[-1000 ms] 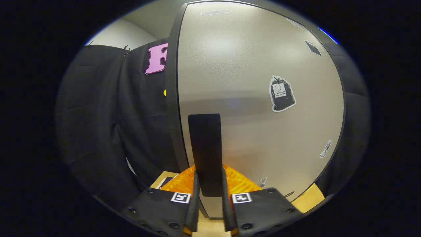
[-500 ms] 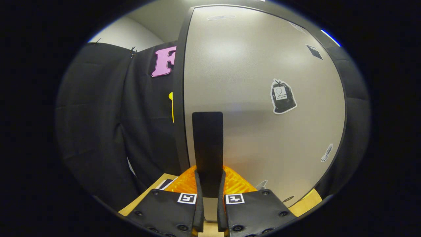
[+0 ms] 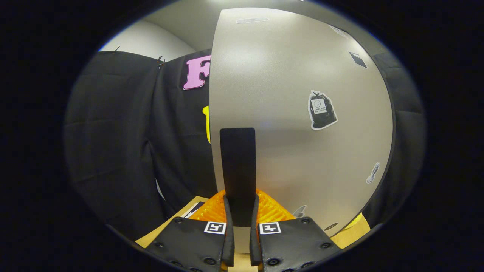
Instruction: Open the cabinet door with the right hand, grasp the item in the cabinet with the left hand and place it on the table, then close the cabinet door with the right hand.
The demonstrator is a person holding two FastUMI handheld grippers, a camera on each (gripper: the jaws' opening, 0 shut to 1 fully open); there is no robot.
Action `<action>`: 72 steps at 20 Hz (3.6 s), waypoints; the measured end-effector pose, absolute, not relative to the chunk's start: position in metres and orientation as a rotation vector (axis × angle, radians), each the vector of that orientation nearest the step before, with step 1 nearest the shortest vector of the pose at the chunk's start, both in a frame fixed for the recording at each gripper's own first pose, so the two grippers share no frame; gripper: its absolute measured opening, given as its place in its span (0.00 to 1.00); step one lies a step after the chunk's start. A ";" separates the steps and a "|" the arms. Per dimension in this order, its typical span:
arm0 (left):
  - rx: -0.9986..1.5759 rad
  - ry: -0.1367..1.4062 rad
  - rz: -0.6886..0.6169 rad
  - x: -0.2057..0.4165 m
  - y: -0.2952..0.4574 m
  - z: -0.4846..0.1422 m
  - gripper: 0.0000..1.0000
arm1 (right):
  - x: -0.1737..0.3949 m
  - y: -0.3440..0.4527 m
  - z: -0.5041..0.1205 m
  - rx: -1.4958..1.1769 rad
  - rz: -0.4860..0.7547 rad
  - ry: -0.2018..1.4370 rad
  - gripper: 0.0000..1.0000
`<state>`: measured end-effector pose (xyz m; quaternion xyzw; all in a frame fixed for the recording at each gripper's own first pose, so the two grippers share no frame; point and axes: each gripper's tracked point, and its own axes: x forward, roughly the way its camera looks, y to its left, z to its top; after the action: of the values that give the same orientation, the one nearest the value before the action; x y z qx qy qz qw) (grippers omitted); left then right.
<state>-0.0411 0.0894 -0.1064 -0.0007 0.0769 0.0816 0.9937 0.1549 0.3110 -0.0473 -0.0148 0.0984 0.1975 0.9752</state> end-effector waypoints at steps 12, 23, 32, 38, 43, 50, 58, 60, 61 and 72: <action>-0.038 0.169 0.254 -0.080 0.048 -0.098 0.85 | 0.095 0.281 -0.040 -0.032 0.589 0.211 0.18; -0.012 0.149 0.269 -0.125 -0.059 -0.088 0.84 | 0.103 0.250 -0.049 -0.008 0.709 0.213 0.18; -0.002 0.184 0.289 -0.171 -0.114 -0.105 0.84 | 0.108 0.231 -0.052 0.014 0.723 0.214 0.16; 0.009 0.173 0.270 -0.169 -0.125 -0.097 0.84 | 0.119 0.229 -0.050 0.027 0.690 0.226 0.16; 0.010 0.198 0.220 -0.158 -0.126 -0.107 0.84 | 0.125 0.238 -0.044 0.027 0.633 0.231 0.17; 0.002 0.232 0.129 -0.117 -0.105 -0.112 0.84 | 0.137 0.228 -0.043 0.009 0.484 0.214 0.16; -0.009 0.255 0.033 -0.051 -0.061 -0.119 0.84 | 0.139 0.224 -0.042 0.022 0.269 0.208 0.06; -0.012 0.249 0.001 -0.033 -0.050 -0.115 0.84 | 0.123 0.216 -0.046 -0.001 0.224 0.227 0.05; -0.010 0.244 -0.014 -0.024 -0.042 -0.115 0.84 | 0.112 0.214 -0.045 0.009 0.209 0.228 0.06; 0.030 0.176 -0.218 0.083 -0.069 -0.091 0.84 | 0.086 0.135 -0.020 0.077 -0.150 0.141 0.07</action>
<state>0.0835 -0.0685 -0.0915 0.0152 0.0878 -0.1084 0.9901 0.0863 0.1346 -0.0197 0.0385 0.0706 -0.0747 0.9940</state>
